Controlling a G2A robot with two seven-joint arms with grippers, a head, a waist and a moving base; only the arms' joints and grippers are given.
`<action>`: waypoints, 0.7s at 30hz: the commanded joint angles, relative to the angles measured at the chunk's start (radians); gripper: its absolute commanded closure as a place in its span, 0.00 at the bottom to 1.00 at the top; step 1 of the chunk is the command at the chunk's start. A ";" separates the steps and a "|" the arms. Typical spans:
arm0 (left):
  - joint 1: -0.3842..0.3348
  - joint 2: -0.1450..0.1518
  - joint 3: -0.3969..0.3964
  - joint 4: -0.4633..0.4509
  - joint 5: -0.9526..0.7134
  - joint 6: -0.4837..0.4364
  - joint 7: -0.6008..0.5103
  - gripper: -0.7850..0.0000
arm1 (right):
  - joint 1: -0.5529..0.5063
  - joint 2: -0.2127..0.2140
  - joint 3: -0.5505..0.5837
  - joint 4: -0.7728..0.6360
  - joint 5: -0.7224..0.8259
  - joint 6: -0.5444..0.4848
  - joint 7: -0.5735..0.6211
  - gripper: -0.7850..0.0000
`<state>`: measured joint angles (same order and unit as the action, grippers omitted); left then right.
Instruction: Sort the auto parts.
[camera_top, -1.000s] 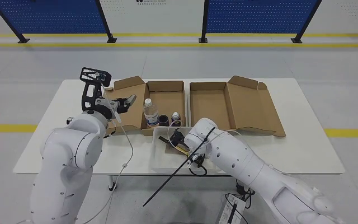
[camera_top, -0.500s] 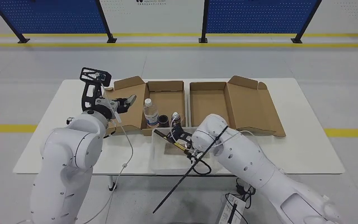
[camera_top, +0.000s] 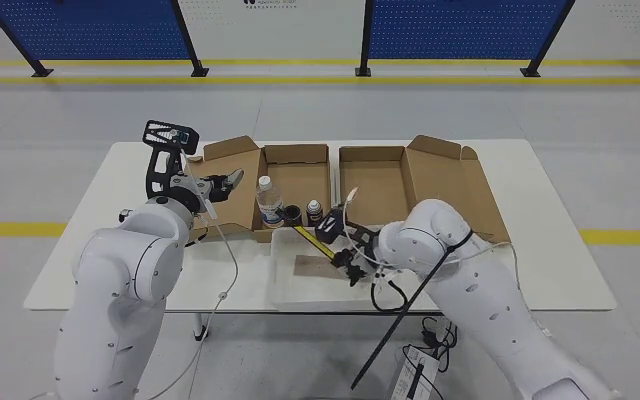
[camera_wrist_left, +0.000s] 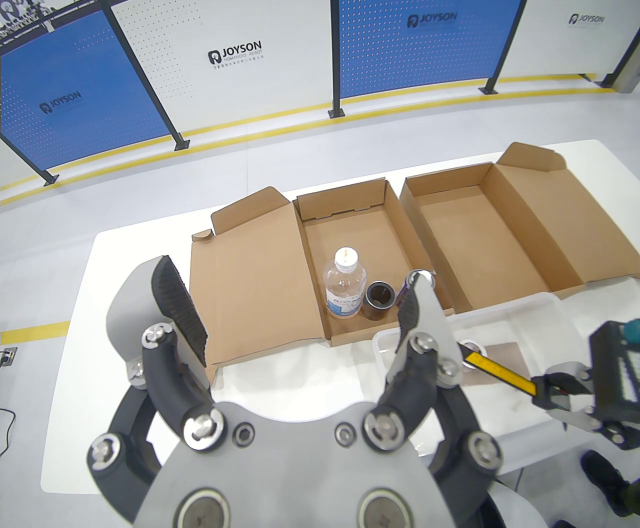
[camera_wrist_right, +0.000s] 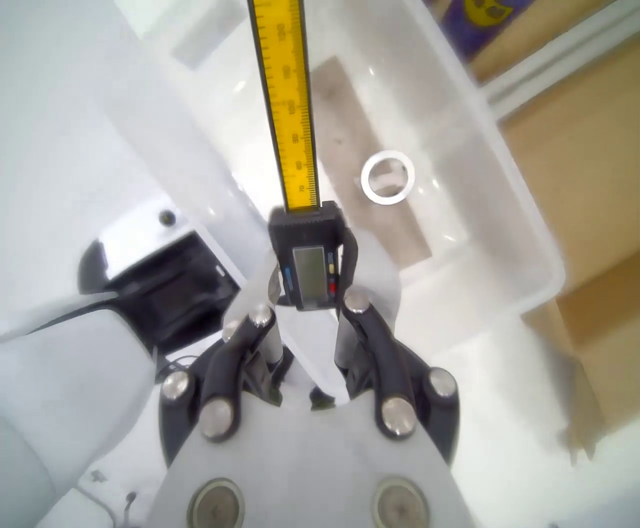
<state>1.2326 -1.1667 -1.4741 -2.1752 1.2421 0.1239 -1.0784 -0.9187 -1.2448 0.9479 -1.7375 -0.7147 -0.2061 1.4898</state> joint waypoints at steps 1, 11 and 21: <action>0.000 0.000 0.000 0.000 0.000 0.000 0.000 0.00 | -0.024 0.009 0.040 -0.011 0.032 -0.019 -0.025 1.00; 0.000 0.000 0.000 0.000 0.000 0.000 0.000 0.00 | -0.090 0.036 0.116 -0.055 0.103 -0.072 -0.071 1.00; 0.000 0.000 0.000 0.000 0.000 0.000 0.000 0.00 | -0.087 0.044 0.087 -0.052 0.090 -0.049 -0.086 1.00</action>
<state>1.2326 -1.1667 -1.4741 -2.1752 1.2421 0.1239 -1.0784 -1.0069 -1.2012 1.0370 -1.7900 -0.6247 -0.2564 1.4066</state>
